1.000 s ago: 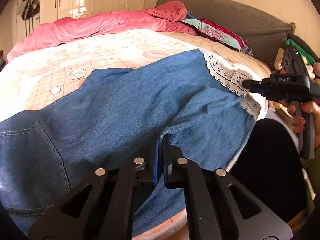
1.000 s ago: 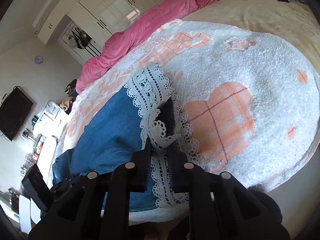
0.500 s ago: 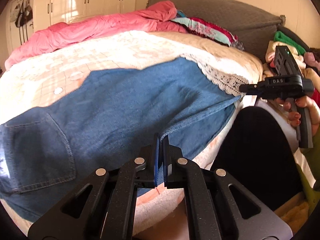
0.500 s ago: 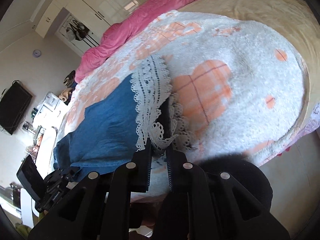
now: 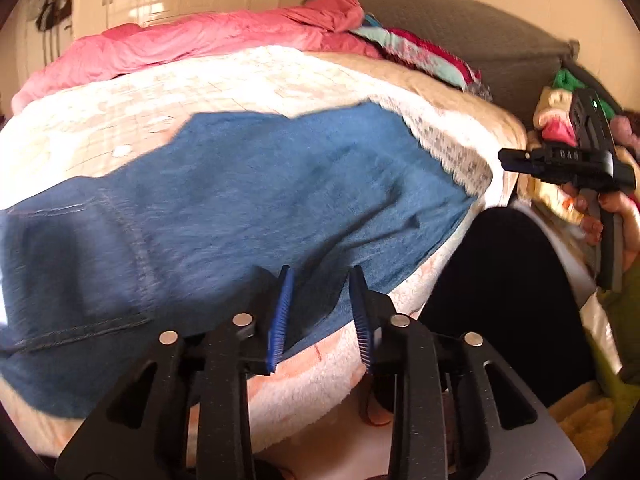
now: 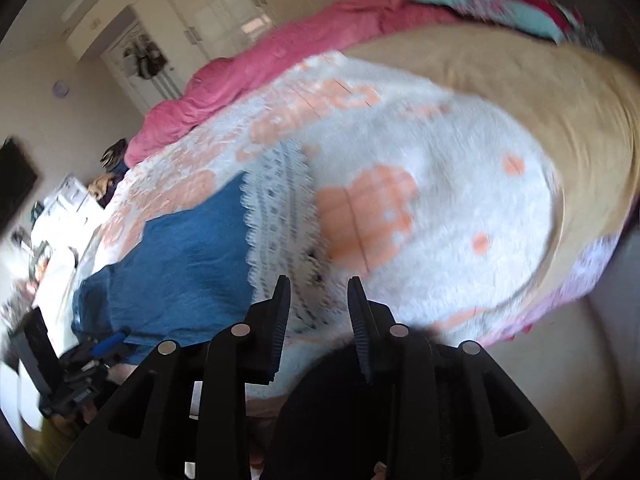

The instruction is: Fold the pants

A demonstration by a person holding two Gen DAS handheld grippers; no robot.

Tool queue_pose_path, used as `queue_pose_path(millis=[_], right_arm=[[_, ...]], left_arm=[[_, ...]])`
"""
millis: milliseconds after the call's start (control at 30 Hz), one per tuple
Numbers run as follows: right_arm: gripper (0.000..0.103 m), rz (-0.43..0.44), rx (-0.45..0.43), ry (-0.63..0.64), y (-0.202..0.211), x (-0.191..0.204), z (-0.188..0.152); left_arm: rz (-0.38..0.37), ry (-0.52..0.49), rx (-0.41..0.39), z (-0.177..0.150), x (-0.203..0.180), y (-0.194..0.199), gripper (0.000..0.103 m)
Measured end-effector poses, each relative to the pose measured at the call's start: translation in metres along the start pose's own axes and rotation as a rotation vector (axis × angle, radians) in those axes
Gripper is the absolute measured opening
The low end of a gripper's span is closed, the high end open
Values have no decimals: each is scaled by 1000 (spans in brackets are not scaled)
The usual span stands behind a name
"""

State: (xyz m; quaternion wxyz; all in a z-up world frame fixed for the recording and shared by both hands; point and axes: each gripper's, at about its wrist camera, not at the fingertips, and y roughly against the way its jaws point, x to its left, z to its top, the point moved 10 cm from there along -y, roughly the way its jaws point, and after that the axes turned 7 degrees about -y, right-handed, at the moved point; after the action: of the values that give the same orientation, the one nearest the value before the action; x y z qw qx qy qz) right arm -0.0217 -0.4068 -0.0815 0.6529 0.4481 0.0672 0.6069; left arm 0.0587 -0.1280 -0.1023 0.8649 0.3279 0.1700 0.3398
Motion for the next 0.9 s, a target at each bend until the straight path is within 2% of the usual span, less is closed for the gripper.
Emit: queue_pose_path(millis=[67, 133, 267, 300, 333, 367, 400, 500, 533, 600, 633, 667, 800, 900], right_arm=[[40, 44, -1, 66, 1, 26, 0], [41, 73, 17, 145, -7, 51, -6], [43, 88, 79, 278, -35, 91, -25], [43, 87, 87, 298, -41, 96, -28], [49, 70, 99, 319, -49, 99, -32], [54, 56, 108, 330, -55, 100, -34], [54, 42, 116, 340, -62, 100, -37], [54, -14, 158, 328, -77, 86, -45], [54, -24, 178, 310, -82, 79, -48], [54, -2, 193, 276, -84, 72, -50], [54, 6, 194, 270, -82, 69, -51], [54, 13, 195, 263, -81, 69, -52], [54, 15, 203, 264, -80, 68, -53], [54, 15, 206, 272, -77, 68, -55]], left_arm=[[27, 42, -28, 2, 12, 16, 34], [76, 108, -58, 4, 34, 36, 38], [248, 258, -91, -6, 92, 80, 51], [309, 314, -82, -13, 112, 91, 55], [367, 365, -71, -21, 128, 100, 56], [406, 409, -63, -28, 141, 106, 59], [440, 459, -59, -36, 155, 112, 62], [506, 521, -31, -50, 176, 115, 72], [510, 538, -25, -52, 180, 113, 72], [500, 576, -14, -56, 187, 103, 71], [486, 599, -11, -57, 189, 97, 63], [469, 619, -13, -56, 189, 89, 42], [482, 574, -35, -37, 192, 88, 36], [552, 538, -55, -34, 205, 108, 36]])
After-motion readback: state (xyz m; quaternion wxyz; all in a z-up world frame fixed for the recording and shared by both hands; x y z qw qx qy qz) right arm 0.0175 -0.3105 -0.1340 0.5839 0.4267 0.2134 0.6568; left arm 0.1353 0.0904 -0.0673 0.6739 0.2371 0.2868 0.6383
